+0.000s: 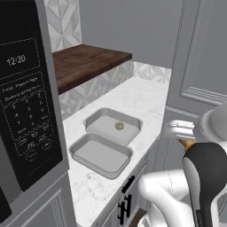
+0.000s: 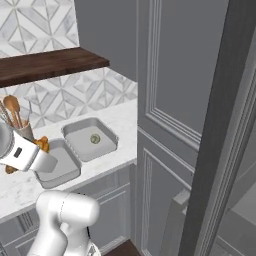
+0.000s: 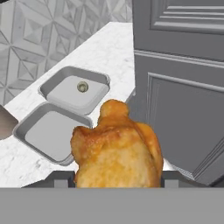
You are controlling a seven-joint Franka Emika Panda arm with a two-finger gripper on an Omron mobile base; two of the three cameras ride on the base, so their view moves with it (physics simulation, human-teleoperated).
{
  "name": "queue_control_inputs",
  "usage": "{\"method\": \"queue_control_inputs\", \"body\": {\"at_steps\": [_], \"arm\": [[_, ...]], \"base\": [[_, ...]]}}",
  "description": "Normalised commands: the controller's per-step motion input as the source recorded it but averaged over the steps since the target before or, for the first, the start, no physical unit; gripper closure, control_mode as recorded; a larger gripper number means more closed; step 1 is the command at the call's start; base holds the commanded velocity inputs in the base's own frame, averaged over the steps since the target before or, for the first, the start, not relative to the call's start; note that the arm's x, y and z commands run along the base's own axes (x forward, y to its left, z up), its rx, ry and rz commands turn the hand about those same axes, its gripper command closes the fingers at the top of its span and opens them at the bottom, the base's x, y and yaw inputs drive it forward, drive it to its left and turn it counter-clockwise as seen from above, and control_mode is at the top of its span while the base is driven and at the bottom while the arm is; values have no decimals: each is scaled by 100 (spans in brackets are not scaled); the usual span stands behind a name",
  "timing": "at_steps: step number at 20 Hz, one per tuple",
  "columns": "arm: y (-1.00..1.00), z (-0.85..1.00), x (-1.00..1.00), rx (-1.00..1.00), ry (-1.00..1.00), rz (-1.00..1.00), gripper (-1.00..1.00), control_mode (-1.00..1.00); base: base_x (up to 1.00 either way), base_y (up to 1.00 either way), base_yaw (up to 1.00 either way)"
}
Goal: Place one mushroom and one chicken drumstick in each tupperware on the nearby counter, to pack two identical lunches.
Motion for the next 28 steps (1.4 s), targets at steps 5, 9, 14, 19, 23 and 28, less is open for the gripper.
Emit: {"method": "queue_control_inputs", "body": {"at_steps": [5,9,14,19,23,28], "arm": [[13,-19,100,1,5,4,100,-100],[36,-27,100,0,6,3,100,-100],[46,-31,100,0,5,0,100,-100],[20,-37,91,0,8,13,100,-100],[0,-47,76,0,5,25,100,-100],[7,-50,72,-1,5,25,100,-100]], "base": [[0,0,0],[0,0,0],[0,0,0],[0,0,0],[0,0,0],[0,0,0]]}}
